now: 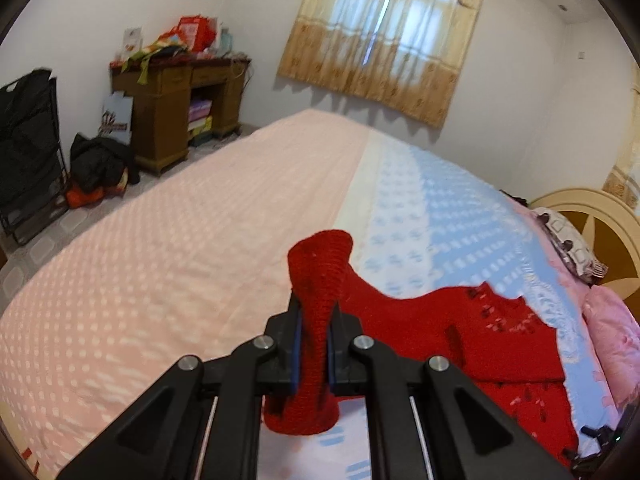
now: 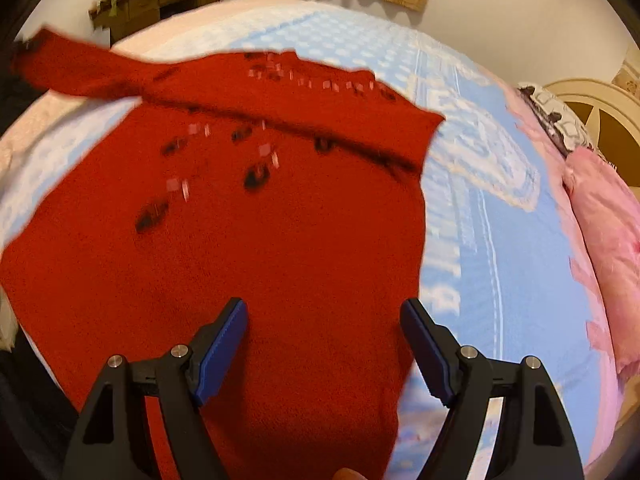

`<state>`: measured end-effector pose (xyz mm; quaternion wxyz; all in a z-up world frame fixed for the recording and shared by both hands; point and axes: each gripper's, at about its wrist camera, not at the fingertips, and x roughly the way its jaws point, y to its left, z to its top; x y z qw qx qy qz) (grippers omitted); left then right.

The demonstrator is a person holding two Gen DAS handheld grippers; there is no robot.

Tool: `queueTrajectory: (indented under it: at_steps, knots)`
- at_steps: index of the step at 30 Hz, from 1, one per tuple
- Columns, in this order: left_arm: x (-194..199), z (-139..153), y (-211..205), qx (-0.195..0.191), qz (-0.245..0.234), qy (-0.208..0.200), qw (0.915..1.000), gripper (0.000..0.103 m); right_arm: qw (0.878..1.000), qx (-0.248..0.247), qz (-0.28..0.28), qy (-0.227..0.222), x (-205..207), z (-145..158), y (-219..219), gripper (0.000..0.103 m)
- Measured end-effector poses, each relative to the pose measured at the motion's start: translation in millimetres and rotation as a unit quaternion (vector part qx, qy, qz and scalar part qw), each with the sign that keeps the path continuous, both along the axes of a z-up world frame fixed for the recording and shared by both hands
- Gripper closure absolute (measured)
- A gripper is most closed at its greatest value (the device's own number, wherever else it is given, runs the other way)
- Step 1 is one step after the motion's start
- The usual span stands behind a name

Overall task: Fold small clothes
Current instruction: 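Carry the held sleeve across the sweater body with the left tool and release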

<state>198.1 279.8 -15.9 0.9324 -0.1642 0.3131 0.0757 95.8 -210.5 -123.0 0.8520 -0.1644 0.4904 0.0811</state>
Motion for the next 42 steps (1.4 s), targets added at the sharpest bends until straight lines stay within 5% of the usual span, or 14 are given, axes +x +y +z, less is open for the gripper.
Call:
queueTrajectory:
  at_steps: [16,29,42]
  knots:
    - [35.5,52.8,-102.2,-0.008,-0.087,-0.014,0.9961,0.093,0.992,0.104,-0.04,-0.051,-11.4,10.3,-40.1,0.024]
    - [81.5,89.1,-235.9,-0.013,-0.183,-0.027,0.9826,0.093,0.979,0.182,-0.071,-0.061,-6.5,3.9,-78.0,0.024]
    - [129.5,60.5,-352.2,0.006,-0.244,0.008,0.9698,0.093,0.963,0.243,-0.091,-0.068,-3.2,-12.3,-109.8,0.024]
